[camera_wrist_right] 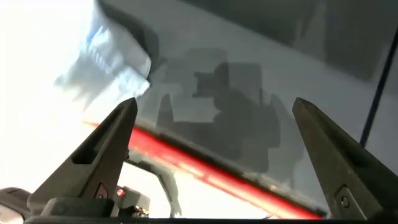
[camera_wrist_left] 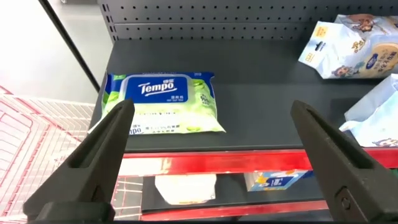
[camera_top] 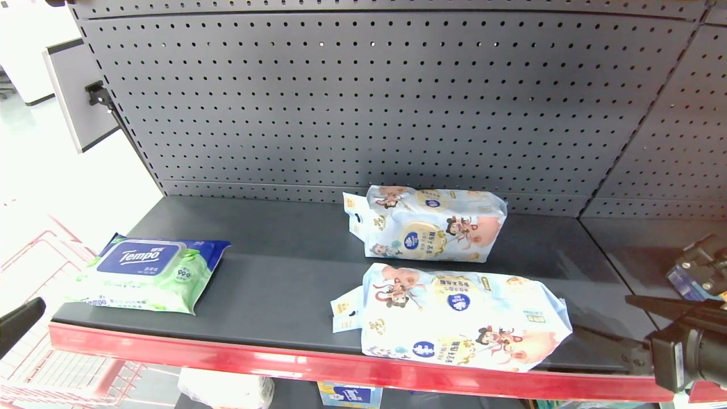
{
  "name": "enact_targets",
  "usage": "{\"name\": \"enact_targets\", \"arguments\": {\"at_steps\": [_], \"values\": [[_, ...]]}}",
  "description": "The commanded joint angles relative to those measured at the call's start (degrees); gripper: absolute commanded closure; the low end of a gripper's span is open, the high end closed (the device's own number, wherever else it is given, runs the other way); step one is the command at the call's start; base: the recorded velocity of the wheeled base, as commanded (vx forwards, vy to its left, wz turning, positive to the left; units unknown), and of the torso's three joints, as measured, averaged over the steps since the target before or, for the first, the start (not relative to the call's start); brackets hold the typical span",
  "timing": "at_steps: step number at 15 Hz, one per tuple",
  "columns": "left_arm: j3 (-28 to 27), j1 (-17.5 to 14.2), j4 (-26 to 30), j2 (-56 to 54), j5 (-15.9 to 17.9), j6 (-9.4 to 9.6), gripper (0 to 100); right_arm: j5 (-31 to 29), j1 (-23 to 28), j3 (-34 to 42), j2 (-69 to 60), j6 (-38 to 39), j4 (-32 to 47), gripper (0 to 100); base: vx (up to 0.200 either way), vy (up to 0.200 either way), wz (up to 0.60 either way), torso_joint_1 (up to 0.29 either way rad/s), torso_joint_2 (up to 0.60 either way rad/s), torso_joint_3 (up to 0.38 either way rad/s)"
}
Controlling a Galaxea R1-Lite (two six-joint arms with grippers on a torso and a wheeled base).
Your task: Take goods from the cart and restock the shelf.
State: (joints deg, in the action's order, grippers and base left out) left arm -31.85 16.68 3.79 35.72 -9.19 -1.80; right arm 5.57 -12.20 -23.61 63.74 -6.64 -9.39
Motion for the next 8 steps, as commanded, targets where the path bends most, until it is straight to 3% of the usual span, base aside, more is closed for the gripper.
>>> {"name": "enact_targets", "arguments": {"at_steps": [1, 8], "values": [[0.1, 0.0, 0.0, 0.1, 0.0, -0.04, 0, -1.0, -0.1, -2.7, 5.0, 0.0, -0.1, 0, 0.0, 0.0, 0.0, 0.0, 0.0, 0.0], [0.1, -0.1, -0.1, 0.1, -0.2, -0.13, 0, -2.1, -1.4, -4.3, 6.1, -0.1, -0.1, 0, 0.0, 0.0, 0.0, 0.0, 0.0, 0.0]]}}
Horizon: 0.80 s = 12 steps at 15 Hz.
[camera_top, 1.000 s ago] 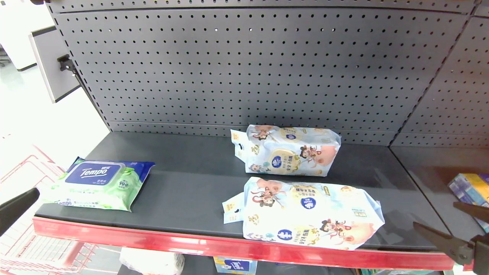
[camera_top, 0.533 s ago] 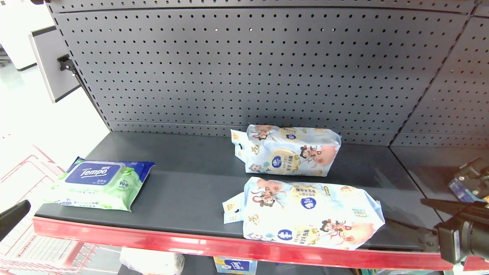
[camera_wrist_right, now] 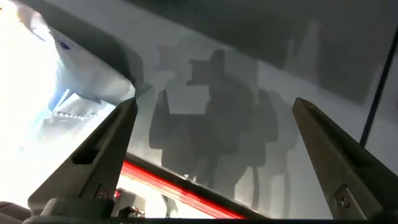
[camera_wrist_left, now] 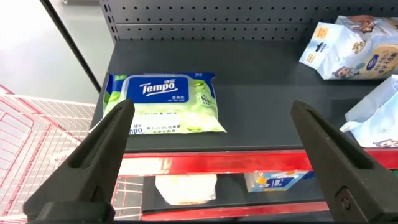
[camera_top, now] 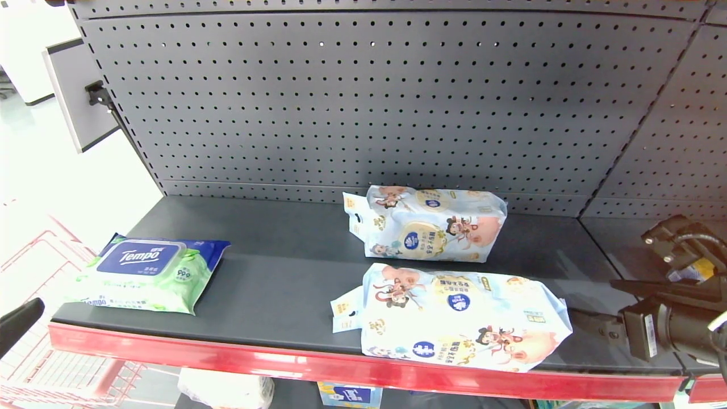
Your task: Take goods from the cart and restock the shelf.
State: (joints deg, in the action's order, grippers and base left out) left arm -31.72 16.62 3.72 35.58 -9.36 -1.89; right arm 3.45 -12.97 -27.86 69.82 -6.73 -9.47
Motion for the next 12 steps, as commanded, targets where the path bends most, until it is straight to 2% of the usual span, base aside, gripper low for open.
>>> {"name": "enact_targets", "arguments": {"at_steps": [1, 7, 9, 12], "values": [[0.0, 0.0, 0.0, 0.3, 0.0, -0.04, 0, 0.0, -1.5, -0.1, -0.1, 0.0, 0.0, 0, 0.0, 0.0, 0.0, 0.0, 0.0, 0.0], [-0.1, -0.1, -0.1, -0.2, -0.2, -0.04, 0, -0.1, -2.6, -0.4, 0.0, 0.0, 0.0, 0, 0.0, 0.0, 0.0, 0.0, 0.0, 0.0], [-0.1, -1.4, -0.2, -0.2, -0.2, -0.04, 0, -0.1, -3.0, -0.4, 0.0, 0.0, 0.0, 0, 0.0, 0.0, 0.0, 0.0, 0.0, 0.0], [-0.2, -1.5, -0.1, -0.9, -0.2, -0.04, 0, -0.2, -3.8, -0.4, 0.2, 0.0, 0.0, 0, 0.0, 0.0, 0.0, 0.0, 0.0, 0.0]]}}
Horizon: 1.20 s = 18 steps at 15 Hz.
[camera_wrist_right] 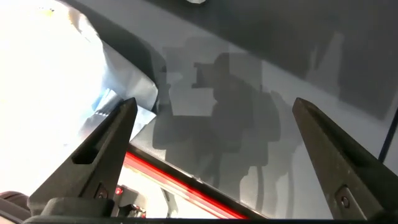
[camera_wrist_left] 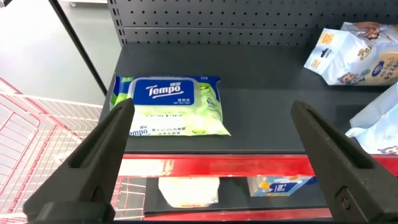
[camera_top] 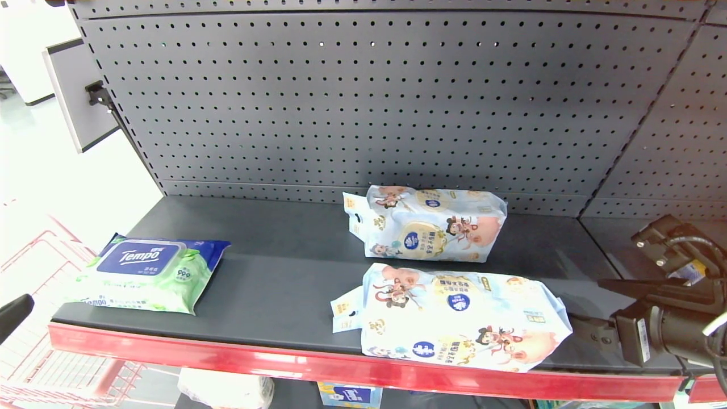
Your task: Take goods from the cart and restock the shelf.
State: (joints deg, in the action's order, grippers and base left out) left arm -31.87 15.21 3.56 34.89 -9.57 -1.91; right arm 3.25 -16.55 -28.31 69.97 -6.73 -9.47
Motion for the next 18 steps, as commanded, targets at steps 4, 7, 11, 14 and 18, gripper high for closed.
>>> {"name": "enact_targets", "arguments": {"at_steps": [4, 7, 11, 14, 18], "values": [[0.0, -0.1, 0.1, -0.4, 0.0, -0.02, 0, 0.0, -0.2, 0.0, 0.2, 0.0, 0.0, 0, 0.0, 0.0, 0.0, 0.0, 0.0, 0.0], [0.0, -0.1, 0.1, -0.5, 0.1, -0.02, 0, 0.0, -0.2, 0.0, 0.3, 0.0, 0.0, 0, 0.0, 0.0, 0.0, 0.0, 0.0, 0.0], [0.0, -0.1, 0.1, -0.5, 0.1, -0.02, 0, 0.0, -0.3, 0.0, 0.3, -0.1, 0.0, 0, 0.0, 0.0, 0.0, 0.0, 0.0, 0.0], [0.0, -0.1, 0.1, -0.6, 0.1, -0.02, 0, 0.1, -0.3, 0.0, 0.3, -0.1, 0.0, 0, 0.0, 0.0, 0.0, 0.0, 0.0, 0.0], [0.0, -0.1, 0.1, -0.6, 0.1, -0.02, 0, 0.1, -1.2, -0.1, 0.4, -0.1, 0.0, 0, 0.0, 0.0, 0.0, 0.0, 0.0, 0.0]]}}
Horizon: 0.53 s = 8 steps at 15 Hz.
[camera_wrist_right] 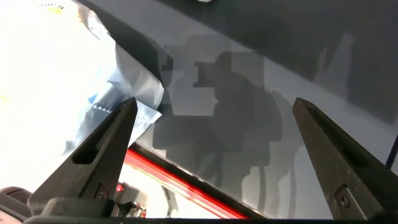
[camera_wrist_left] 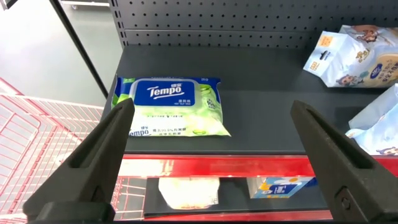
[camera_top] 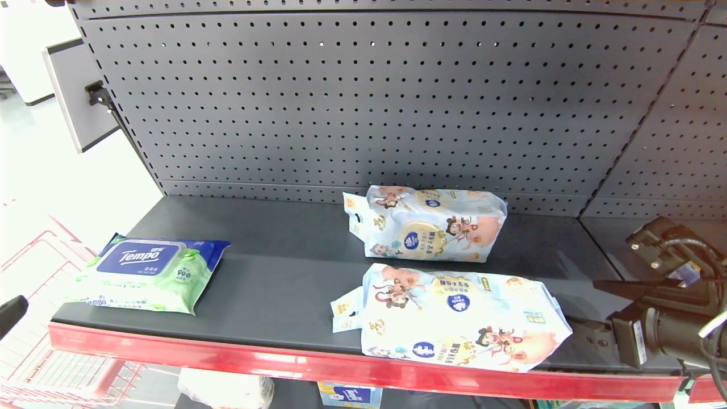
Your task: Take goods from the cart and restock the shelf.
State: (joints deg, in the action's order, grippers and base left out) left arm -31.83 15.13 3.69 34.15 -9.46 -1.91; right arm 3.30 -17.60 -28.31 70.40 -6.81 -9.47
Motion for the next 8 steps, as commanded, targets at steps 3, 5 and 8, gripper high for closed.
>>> {"name": "enact_targets", "arguments": {"at_steps": [3, 5, 8], "values": [[0.0, 0.0, 0.0, 0.0, 0.0, -0.02, 0, 0.0, -0.2, -0.5, 0.2, 0.0, 0.0, 0, 0.0, 0.0, 0.0, 0.0, 0.0, 0.0], [0.0, 0.0, 0.0, -0.2, 0.0, -0.02, 0, -0.1, -0.2, -0.8, 0.4, 0.0, 0.0, 0, 0.0, 0.0, 0.0, 0.0, 0.0, 0.0], [0.0, 0.0, 0.0, -0.3, 0.1, -0.02, 0, -0.1, -0.9, -0.8, 0.5, 0.0, 0.0, 0, 0.0, 0.0, 0.0, 0.0, 0.0, 0.0]]}}
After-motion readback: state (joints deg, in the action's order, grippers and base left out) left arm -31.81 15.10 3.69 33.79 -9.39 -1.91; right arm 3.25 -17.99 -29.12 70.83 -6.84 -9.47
